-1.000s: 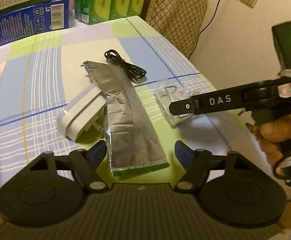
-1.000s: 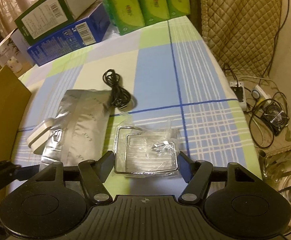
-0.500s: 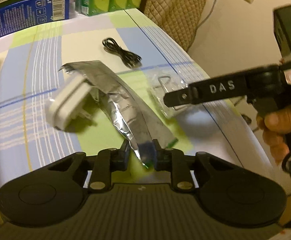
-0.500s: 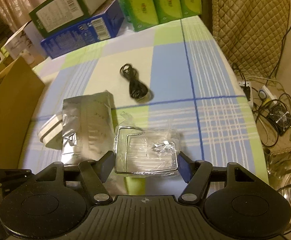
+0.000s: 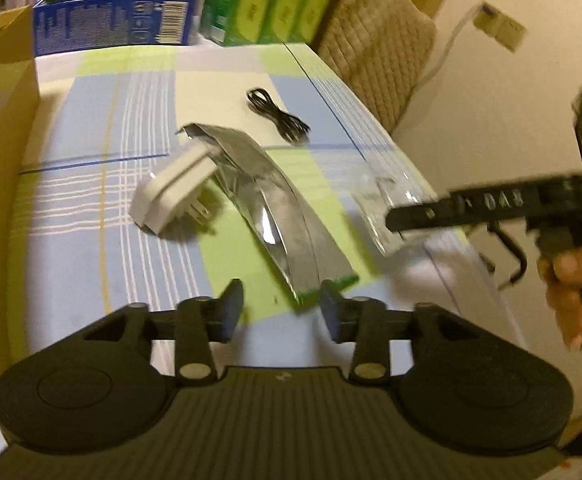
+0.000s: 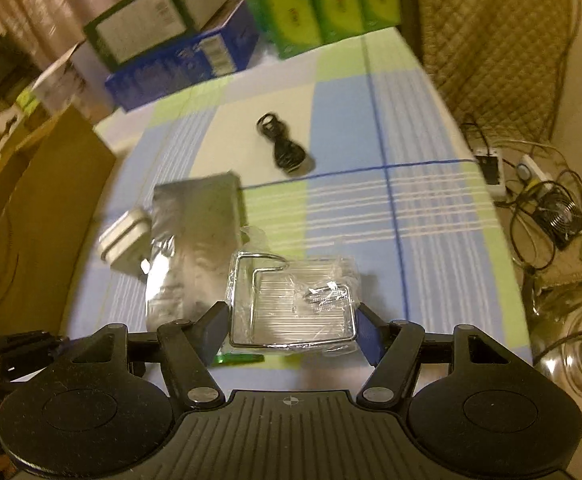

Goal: Organize objects
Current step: 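Close the right tool on the clear plastic package with the wire rack, then grasp the silver foil bag with the left tool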

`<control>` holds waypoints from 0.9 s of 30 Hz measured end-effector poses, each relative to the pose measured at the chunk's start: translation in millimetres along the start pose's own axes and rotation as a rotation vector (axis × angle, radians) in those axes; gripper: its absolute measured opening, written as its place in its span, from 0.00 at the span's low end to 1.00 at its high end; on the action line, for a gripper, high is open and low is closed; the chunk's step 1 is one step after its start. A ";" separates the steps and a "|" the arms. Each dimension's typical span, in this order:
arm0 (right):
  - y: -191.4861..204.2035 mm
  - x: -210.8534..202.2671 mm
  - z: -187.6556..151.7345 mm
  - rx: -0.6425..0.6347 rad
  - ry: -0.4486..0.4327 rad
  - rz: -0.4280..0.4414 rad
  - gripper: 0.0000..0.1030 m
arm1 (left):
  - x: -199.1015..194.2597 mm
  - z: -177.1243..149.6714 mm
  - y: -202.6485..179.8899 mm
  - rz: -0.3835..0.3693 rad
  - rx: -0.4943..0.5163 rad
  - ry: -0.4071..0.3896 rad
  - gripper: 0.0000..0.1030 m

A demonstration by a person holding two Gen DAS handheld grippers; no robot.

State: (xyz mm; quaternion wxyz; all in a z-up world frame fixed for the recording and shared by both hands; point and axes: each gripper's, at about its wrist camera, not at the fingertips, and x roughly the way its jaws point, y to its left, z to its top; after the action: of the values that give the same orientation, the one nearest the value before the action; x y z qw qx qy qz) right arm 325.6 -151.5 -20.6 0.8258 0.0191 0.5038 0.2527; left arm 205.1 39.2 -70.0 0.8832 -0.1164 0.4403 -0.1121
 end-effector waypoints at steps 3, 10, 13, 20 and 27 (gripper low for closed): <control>-0.8 1.6 1.9 -0.003 -0.013 -0.024 0.61 | 9.3 8.3 2.3 -0.007 -0.039 0.000 0.41; 0.7 13.8 10.6 -0.037 -0.035 -0.034 0.61 | 35.2 23.7 3.0 0.019 -0.063 0.009 0.41; 0.6 20.6 13.6 -0.044 -0.029 -0.027 0.61 | 51.6 27.7 5.8 0.010 -0.091 0.036 0.41; -1.3 29.7 19.3 -0.047 -0.027 -0.029 0.61 | 61.3 30.0 3.2 -0.018 -0.110 0.062 0.30; -3.9 22.4 13.6 -0.042 -0.019 -0.028 0.61 | 41.3 10.7 -10.2 -0.050 -0.037 0.100 0.27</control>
State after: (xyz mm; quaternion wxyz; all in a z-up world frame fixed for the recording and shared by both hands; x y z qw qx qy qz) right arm 346.8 -142.1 -33.5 0.8342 -0.0028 0.4909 0.2513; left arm 236.9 18.3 -91.6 0.8547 -0.1380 0.4829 -0.1315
